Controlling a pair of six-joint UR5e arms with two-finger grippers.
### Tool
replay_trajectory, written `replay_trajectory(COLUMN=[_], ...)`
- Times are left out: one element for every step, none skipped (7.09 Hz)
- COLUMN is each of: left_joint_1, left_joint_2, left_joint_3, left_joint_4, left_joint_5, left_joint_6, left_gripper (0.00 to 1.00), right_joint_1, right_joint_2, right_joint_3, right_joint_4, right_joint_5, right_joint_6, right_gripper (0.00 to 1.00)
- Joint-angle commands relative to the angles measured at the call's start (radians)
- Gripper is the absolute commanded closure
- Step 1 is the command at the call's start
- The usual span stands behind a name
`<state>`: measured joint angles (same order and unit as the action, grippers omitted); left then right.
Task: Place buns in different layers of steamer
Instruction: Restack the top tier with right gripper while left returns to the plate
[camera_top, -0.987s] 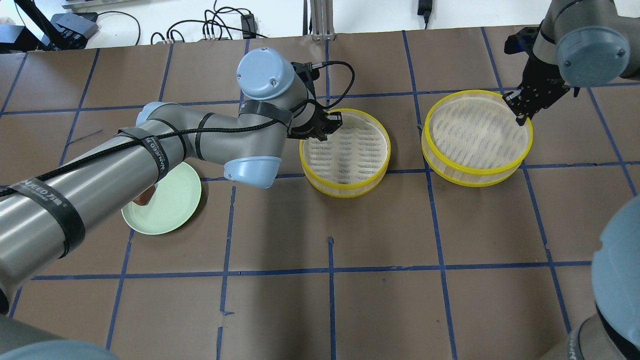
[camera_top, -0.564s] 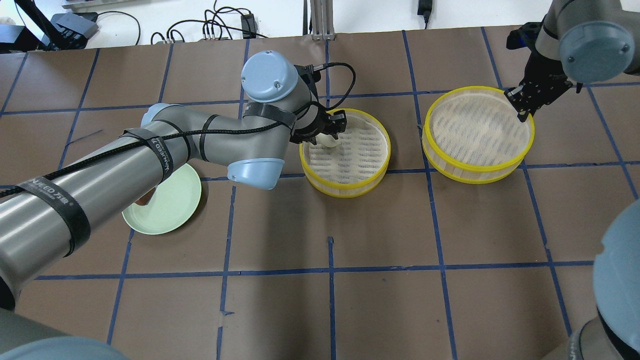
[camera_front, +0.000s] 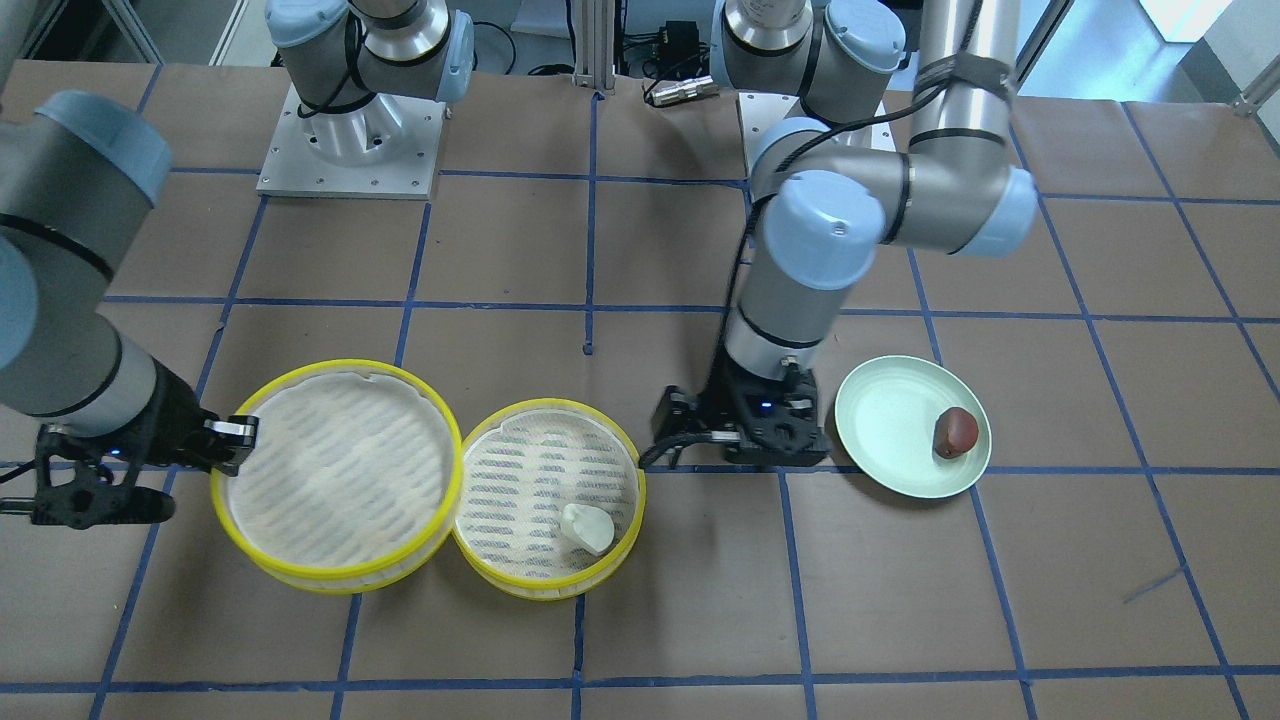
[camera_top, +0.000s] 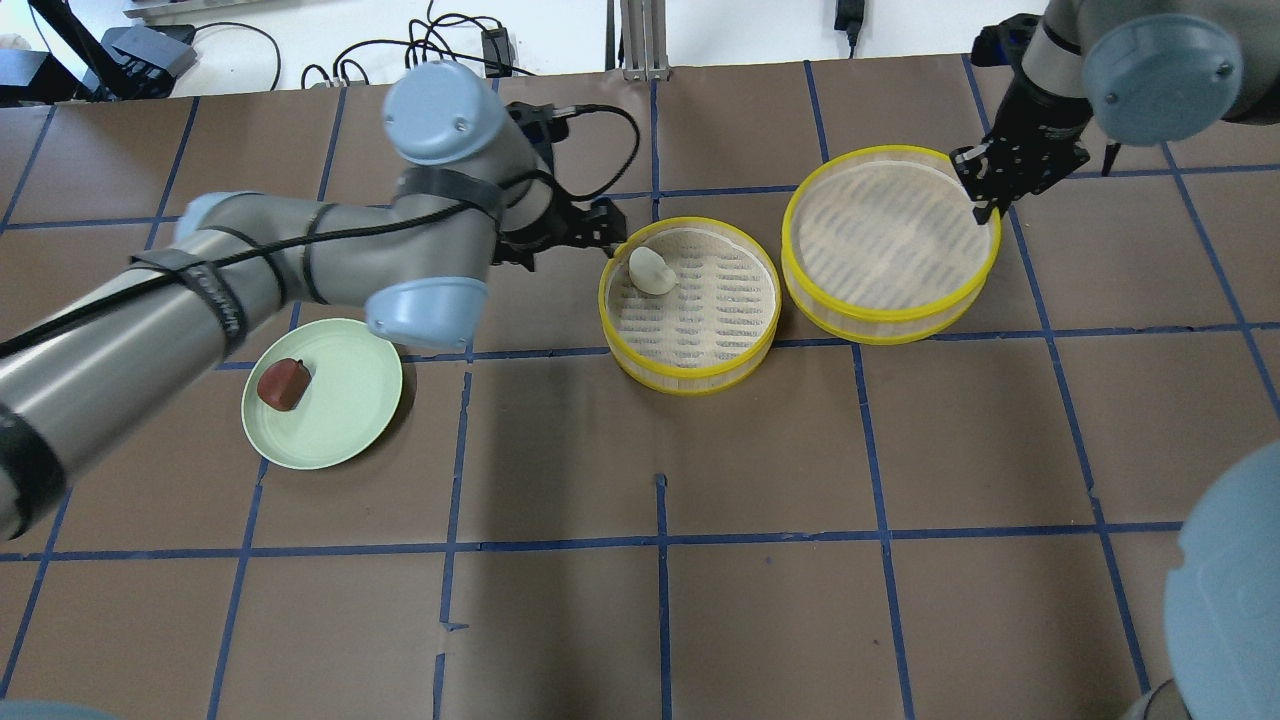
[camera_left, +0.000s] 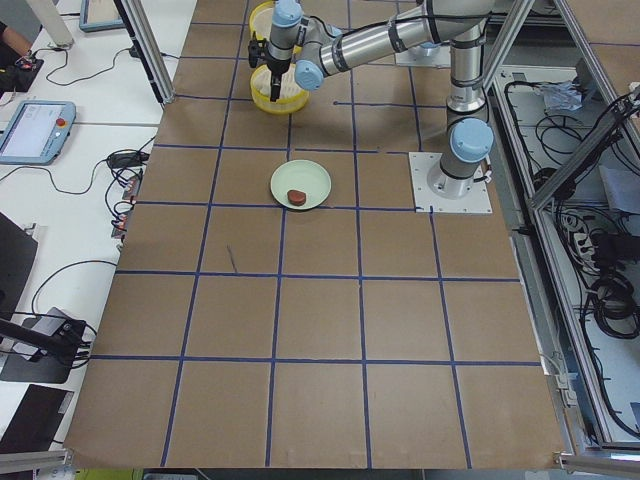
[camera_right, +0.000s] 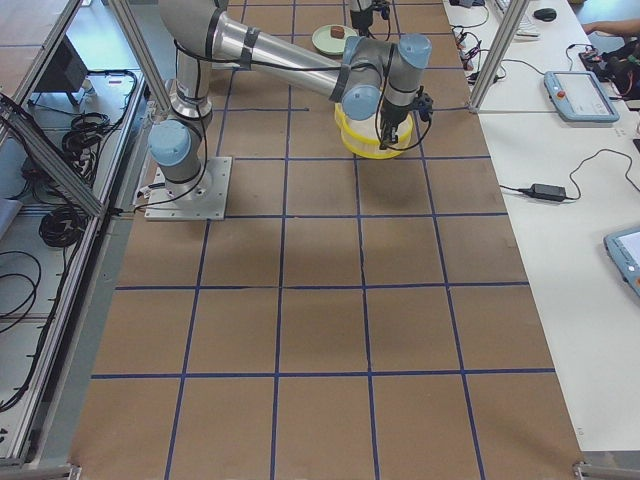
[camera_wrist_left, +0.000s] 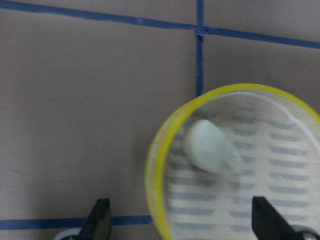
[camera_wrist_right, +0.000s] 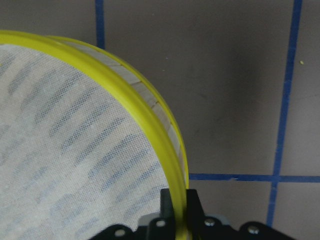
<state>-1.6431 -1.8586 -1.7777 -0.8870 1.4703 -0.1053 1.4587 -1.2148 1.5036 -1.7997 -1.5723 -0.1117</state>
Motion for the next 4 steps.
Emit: replay_trajectory(left_joint_1=[0.249,0.341,0.411,0.422], left_joint_2=[0.09,0.081,0.073,0.038], left_joint_3=[-0.081,-0.132,-0.161,-0.163], left_joint_4=[-0.148,-0.142,-0.138,-0.135], left_joint_5=[0.144,0.194,0.197,0.2], left_joint_6=[0.332,0.446,0.481,0.481], left_gripper=[0.0,0.0,0.02,0.03], right_joint_1=[0.156,0.219,0.247,0.253], right_joint_2=[0.014,0.037,0.05,0.058], right_joint_3=[-0.017,-0.017,-0.011,0.01], right_joint_4=[-0.01,-0.017,-0.044,-0.046], right_joint_5=[0.024,0.023,0.024,0.024], right_joint_6=[0.284,0.381,0.423,0.435], right_gripper=[0.81,0.81,0.81,0.82])
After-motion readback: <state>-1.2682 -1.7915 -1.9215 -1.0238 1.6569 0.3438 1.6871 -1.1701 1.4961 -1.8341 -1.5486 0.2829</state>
